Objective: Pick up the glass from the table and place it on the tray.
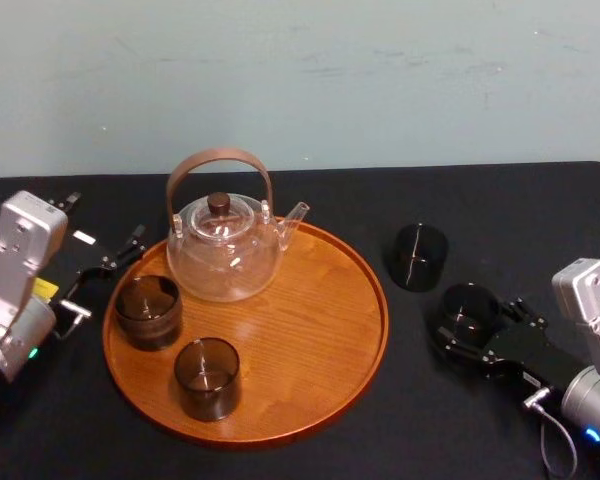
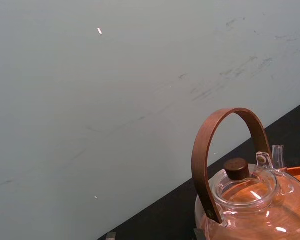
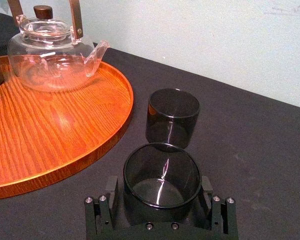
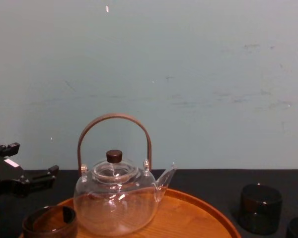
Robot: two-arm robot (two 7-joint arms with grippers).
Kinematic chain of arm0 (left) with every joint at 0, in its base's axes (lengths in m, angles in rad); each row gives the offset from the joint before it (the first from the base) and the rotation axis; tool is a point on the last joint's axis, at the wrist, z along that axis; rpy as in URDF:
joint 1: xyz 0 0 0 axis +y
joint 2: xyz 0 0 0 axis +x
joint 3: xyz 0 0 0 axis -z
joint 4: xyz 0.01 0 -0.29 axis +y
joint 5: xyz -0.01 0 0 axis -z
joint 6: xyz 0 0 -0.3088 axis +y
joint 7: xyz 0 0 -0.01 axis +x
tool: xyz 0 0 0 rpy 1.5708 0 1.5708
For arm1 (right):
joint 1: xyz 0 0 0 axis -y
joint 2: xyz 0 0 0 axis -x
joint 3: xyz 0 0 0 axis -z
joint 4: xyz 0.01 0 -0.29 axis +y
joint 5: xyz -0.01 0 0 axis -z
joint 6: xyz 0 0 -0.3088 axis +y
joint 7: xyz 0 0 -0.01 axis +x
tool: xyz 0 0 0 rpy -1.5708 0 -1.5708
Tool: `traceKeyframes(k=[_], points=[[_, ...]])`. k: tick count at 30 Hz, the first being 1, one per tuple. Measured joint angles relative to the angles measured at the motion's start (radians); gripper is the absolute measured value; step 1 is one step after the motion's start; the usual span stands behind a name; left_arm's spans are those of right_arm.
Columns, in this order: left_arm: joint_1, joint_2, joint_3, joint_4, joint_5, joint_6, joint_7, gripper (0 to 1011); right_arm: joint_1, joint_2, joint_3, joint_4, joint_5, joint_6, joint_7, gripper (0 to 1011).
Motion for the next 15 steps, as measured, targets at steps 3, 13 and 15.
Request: traceKeyframes(k=[3, 13, 15], points=[[0.000, 0.000, 0.000, 0.000, 0.000, 0.000, 0.000, 1001, 0.003, -0.005, 0.001, 0.003, -0.006, 0.004, 0.004, 1002], [0.000, 0.000, 0.000, 0.000, 0.000, 0.000, 0.000, 1001, 0.027, -0.018, 0.001, 0.019, -0.023, 0.013, 0.016, 1002], [0.000, 0.000, 0.000, 0.000, 0.000, 0.000, 0.000, 1001, 0.032, -0.021, -0.001, 0.022, -0.025, 0.013, 0.017, 1002]])
